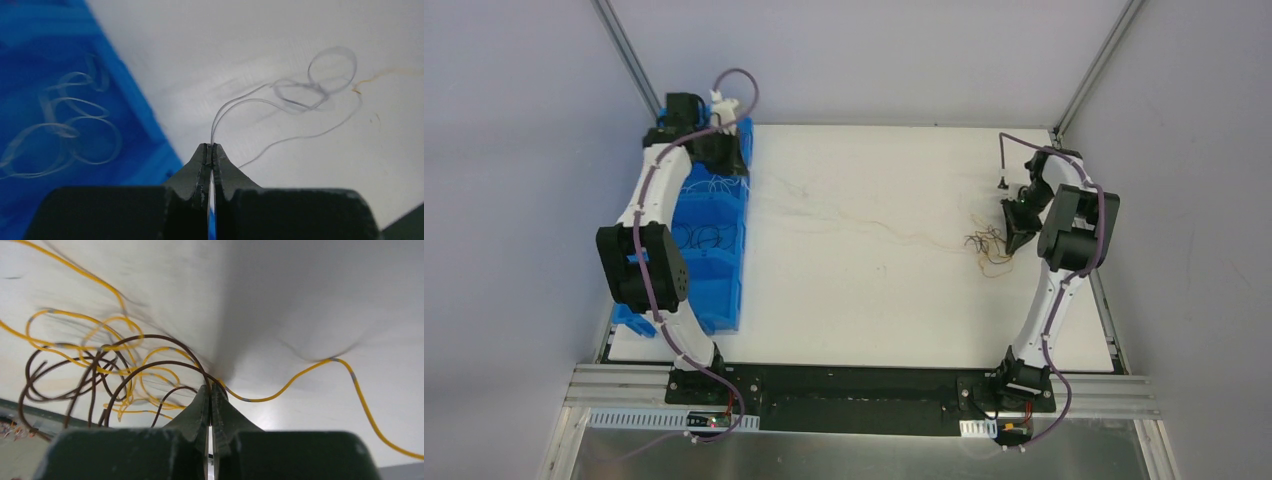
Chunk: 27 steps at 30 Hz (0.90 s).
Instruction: Untangle the cables
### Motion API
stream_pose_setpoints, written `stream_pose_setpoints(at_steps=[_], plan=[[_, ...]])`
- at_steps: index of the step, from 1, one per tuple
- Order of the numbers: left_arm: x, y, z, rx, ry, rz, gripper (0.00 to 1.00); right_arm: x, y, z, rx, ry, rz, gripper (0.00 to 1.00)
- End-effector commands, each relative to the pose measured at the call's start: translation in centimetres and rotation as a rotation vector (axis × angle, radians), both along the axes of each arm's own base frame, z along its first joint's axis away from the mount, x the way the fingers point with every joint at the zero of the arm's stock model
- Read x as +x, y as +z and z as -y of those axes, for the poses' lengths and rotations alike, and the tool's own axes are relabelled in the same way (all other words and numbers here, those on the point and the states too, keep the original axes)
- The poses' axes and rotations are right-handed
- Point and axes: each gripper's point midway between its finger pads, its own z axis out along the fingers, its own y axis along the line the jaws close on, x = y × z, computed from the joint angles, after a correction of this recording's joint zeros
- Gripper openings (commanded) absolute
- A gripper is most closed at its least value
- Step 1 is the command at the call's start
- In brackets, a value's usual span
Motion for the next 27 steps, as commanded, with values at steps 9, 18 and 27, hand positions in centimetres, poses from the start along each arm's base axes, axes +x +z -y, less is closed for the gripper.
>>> stream_pose_setpoints(at_steps=[9,18,27], plan=[[6.4,20.3,-9.4,-0.027,0.210,0.468,0.00,-0.5,-0.3,3.9,-0.088,0.078,0.008,0.00],[2.8,21.0,0.8,-0.276,-0.069,0.394,0.00,-0.5,8.6,-5.2,0.373,0.095,0.102,0.44],[-2.1,21.5,11.6,-0.435,-0.359,0.305,0.00,0.3,14.7,-10.9,0.508,0.179,0.270,0.67]])
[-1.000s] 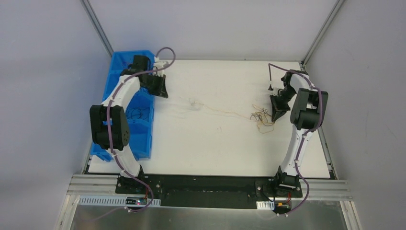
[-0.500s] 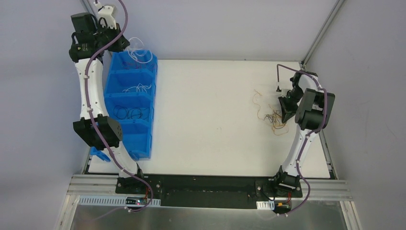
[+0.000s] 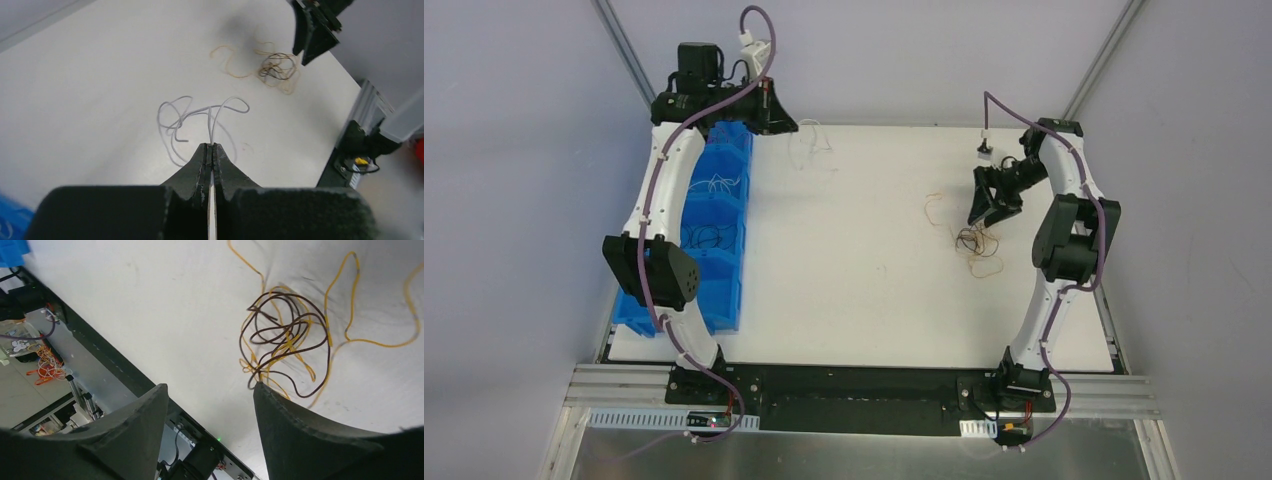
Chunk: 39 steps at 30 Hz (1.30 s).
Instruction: Untangle the cables
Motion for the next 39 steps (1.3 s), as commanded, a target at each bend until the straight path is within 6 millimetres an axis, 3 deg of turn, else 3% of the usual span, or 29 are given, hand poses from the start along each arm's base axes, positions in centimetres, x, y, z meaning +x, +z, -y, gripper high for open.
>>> stream_pose_setpoints(at_steps=[1,8,13,16,21,27,34,36,39], plan=[[-3.5,3.7,3.3,-0.090,-0.155,0.050,0.00,-0.5,5.5,-3.6,0.120,0.036,0.104,0.67],[-4.5,4.5,3.7,-0.120,-0.211,0.062,0.00,-0.7,5.5,-4.7,0.127,0.048,0.085,0.71],[-4.4,4.4,1.3,-0.089,-0.161,0.096,0.02,-1.0,4.9,-4.5,0.112,0.051,0.069,0.73],[-2.9,3.9,-1.9,-0.006,-0.048,0.138,0.00,-1.0,4.5,-4.3,0.101,0.053,0.060,0.73],[0.0,2.1,-10.6,0.250,0.171,0.235,0.00,-0.9,4.0,-4.3,0.095,0.053,0.049,0.73],[1.5,-1.3,-19.0,0.632,0.249,0.307,0.00,-0.9,3.3,-3.8,0.065,0.068,0.027,0.74],[4.2,-6.7,-25.6,0.839,0.298,0.208,0.00,-1.0,1.9,-2.9,0.013,0.082,-0.008,0.74],[4.8,-8.9,-26.6,0.866,0.294,0.159,0.00,-1.0,1.2,-2.3,-0.019,0.087,-0.015,0.73],[3.8,-11.5,-26.3,0.877,0.228,0.125,0.00,-1.0,-0.3,-1.1,-0.101,0.085,-0.027,0.72]])
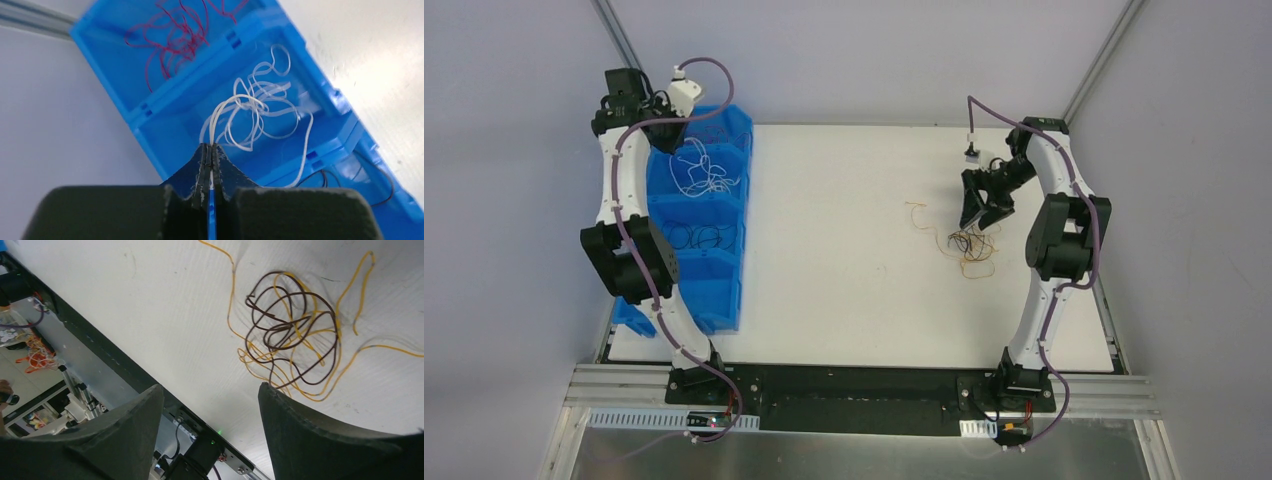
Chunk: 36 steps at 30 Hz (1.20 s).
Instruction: Untangle the cables
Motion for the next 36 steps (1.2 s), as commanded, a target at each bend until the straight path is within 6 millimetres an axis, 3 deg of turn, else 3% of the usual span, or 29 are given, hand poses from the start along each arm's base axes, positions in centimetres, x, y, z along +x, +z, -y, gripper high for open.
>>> stream_pose_setpoints(at_steps=[1,2,4,5,7,11,14,17,20,23,26,29,31,36], plan=[[-1.4,-3.0,-1.0,0.084,-0.049,-0.070,0.02,-0.3,-1.8,2.0,-0.126,0.019,-0.017,0.71],[-2.0,-3.5,-0.5,0.061,-0.053,-0.084,0.13,-0.2,-2.3,2.3,-0.152,0.003,-0.019,0.71],[-2.6,-3.5,0.5,-0.007,-0.028,-0.091,0.46,-0.2,-3.9,2.9,-0.212,-0.020,-0.034,0.71],[-2.6,-3.0,1.2,-0.058,-0.007,-0.086,0.57,-0.2,-4.7,3.0,-0.233,-0.024,-0.053,0.70],[-2.4,-1.5,3.3,-0.189,0.006,-0.068,0.68,-0.1,-6.2,2.7,-0.265,-0.037,-0.082,0.68],[-2.4,1.3,8.7,-0.378,-0.070,-0.053,0.72,1.2,-8.6,1.7,-0.311,-0.049,-0.064,0.67],[-3.1,1.8,12.7,-0.444,-0.135,-0.081,0.75,1.6,-9.8,0.3,-0.329,-0.012,-0.071,0.58],[-4.8,1.5,16.8,-0.519,-0.208,-0.141,0.75,1.2,-9.9,-2.8,-0.241,0.013,-0.116,0.30],[-6.4,0.0,20.6,-0.623,-0.235,-0.236,0.73,1.1,-7.9,-7.1,-0.091,-0.002,-0.152,0.02],[-7.5,-1.7,24.9,-0.704,-0.271,-0.304,0.72,1.7,-5.1,-10.8,0.092,-0.094,-0.185,0.00],[-8.6,-3.7,29.0,-0.744,-0.309,-0.343,0.71,2.9,-2.9,-12.9,0.228,-0.216,-0.230,0.00],[-9.3,-5.7,32.0,-0.775,-0.327,-0.383,0.70,4.0,-1.2,-13.6,0.338,-0.342,-0.299,0.00],[-9.5,-6.8,33.8,-0.795,-0.334,-0.403,0.69,3.9,-0.7,-13.6,0.347,-0.335,-0.276,0.00],[-9.2,-6.5,38.7,-0.833,-0.431,-0.387,0.66,2.6,0.1,-14.1,0.344,-0.268,-0.218,0.00]])
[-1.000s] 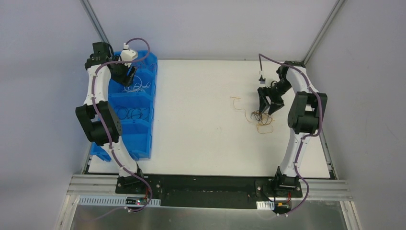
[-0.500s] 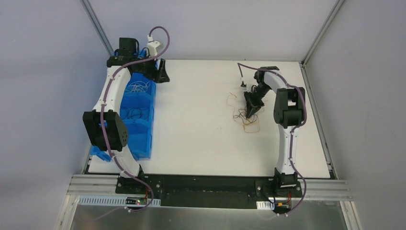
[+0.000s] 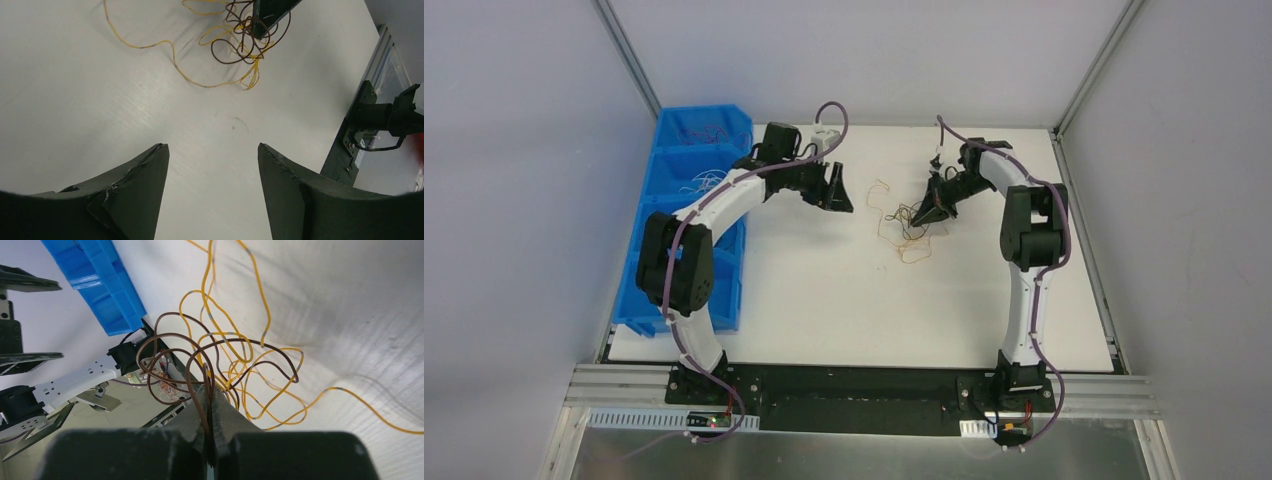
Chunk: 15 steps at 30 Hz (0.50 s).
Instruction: Untangle the cables
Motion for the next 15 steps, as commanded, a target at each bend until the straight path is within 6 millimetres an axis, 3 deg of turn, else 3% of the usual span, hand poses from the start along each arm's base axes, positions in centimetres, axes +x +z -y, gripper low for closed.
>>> stream_pose_setpoints(at_steps=[1,5,10,15], plan=[[1.5,2.6,4.8,-0.124,-0.058,0.097,0.66,-0.5,5.0,-1.7,0.080,0.026,0.111,0.00],[1.1,1.1,8.0,-0.091,-0.128,0.139,0.65,-0.9,5.4,-1.9,0.090,0.041,0.119,0.00],[0.7,0.4,10.0,-0.128,-0.175,0.180,0.64,-0.3,5.8,-1.6,0.070,0.006,0.128,0.00],[-1.9,-1.9,10.7,-0.055,-0.312,0.344,0.60,1.0,3.5,-0.4,0.005,-0.083,0.082,0.00]])
